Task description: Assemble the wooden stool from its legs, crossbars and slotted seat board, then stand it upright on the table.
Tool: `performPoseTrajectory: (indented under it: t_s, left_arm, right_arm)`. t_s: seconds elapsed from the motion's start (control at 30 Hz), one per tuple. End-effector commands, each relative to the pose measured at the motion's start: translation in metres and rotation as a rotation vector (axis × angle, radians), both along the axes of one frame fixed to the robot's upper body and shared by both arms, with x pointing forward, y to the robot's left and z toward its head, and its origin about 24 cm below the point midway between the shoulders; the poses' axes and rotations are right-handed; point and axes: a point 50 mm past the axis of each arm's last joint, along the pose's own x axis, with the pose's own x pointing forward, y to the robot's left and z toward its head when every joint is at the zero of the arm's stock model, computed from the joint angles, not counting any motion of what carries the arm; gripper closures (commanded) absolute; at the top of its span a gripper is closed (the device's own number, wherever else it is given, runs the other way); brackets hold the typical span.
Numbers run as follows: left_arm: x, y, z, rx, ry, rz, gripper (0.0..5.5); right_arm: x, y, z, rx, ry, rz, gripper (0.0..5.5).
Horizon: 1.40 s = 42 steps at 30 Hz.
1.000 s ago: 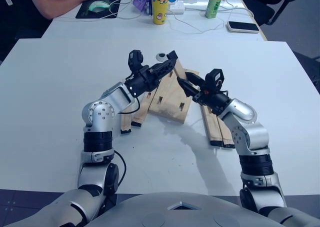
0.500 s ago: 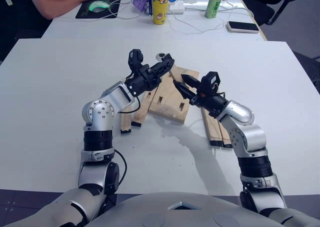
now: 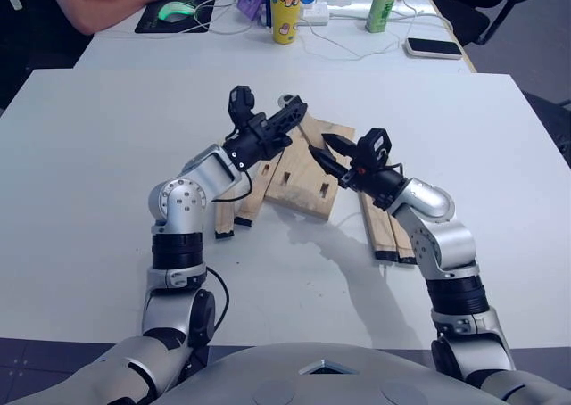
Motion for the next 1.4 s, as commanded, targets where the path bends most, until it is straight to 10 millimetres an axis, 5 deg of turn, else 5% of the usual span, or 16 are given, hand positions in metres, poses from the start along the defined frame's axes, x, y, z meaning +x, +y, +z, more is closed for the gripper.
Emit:
performPoseTrajectory:
  t_s: [0.03,0.33,0.97,1.4]
  left_arm:
    - [0.005,0.016,0.001,0.038,-0.042,0.105,5.05]
    - [-0.010,0.058,-0.006,0.190,-0.147,0.395,5.05]
    - [-0.014,0.051,-0.052,0.238,-0.002,0.422,5.05]
    - [-0.013,0.054,-0.064,0.367,0.040,0.511,5.05]
  right_arm:
    - [-0.003,-0.003,-0.012,-0.073,0.042,0.016,3.70]
    - [0.010,-0.039,-0.025,-0.136,0.062,-0.227,3.70]
    - [0.018,-0.033,-0.027,-0.144,0.047,-0.230,3.70]
    - [0.018,-0.032,-0.030,-0.216,0.042,-0.228,3.70]
